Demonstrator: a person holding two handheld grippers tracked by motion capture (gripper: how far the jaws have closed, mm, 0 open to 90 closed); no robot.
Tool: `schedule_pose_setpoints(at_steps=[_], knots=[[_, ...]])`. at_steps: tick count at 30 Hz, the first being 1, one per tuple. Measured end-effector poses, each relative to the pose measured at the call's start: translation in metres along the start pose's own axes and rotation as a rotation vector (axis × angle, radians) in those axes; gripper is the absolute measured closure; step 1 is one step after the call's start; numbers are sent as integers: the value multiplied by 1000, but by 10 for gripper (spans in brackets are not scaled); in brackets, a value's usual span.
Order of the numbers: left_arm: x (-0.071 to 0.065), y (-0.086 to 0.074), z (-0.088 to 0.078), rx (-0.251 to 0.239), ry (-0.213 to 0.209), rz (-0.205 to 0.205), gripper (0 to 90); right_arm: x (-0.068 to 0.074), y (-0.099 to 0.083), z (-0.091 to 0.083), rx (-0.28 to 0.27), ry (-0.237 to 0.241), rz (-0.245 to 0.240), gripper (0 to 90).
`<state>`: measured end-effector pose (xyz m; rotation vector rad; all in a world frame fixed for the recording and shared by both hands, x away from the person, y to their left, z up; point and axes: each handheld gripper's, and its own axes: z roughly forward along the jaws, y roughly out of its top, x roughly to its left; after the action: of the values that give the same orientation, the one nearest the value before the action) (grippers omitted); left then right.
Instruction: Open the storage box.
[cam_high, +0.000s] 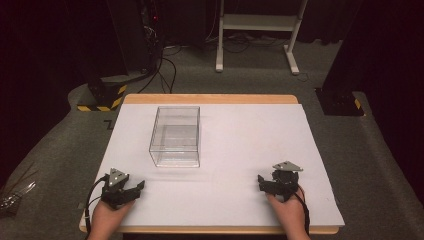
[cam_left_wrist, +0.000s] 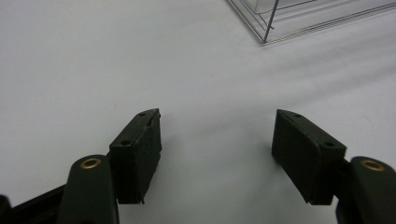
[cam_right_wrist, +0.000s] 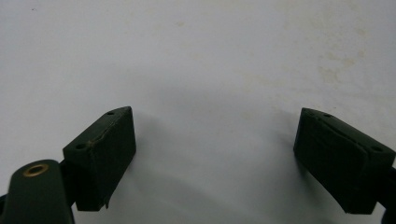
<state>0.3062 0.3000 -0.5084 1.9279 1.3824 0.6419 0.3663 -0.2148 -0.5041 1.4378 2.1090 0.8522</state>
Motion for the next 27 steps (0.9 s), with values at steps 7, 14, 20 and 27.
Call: schedule_pose_setpoints(at_steps=[7, 14, 20, 27], knots=[[1, 1, 0, 5, -6, 4, 314, 0, 0, 0, -2, -1, -1, 127], [1, 1, 1, 5, -7, 4, 312, 0, -1, 0, -3, 3, 1, 127], [2, 0, 0, 1, -32, -6, 279, 0, -1, 0, -7, 1, -3, 127], [8, 1, -4, -1, -62, -24, 390, 0, -1, 0, -6, 0, -1, 127]])
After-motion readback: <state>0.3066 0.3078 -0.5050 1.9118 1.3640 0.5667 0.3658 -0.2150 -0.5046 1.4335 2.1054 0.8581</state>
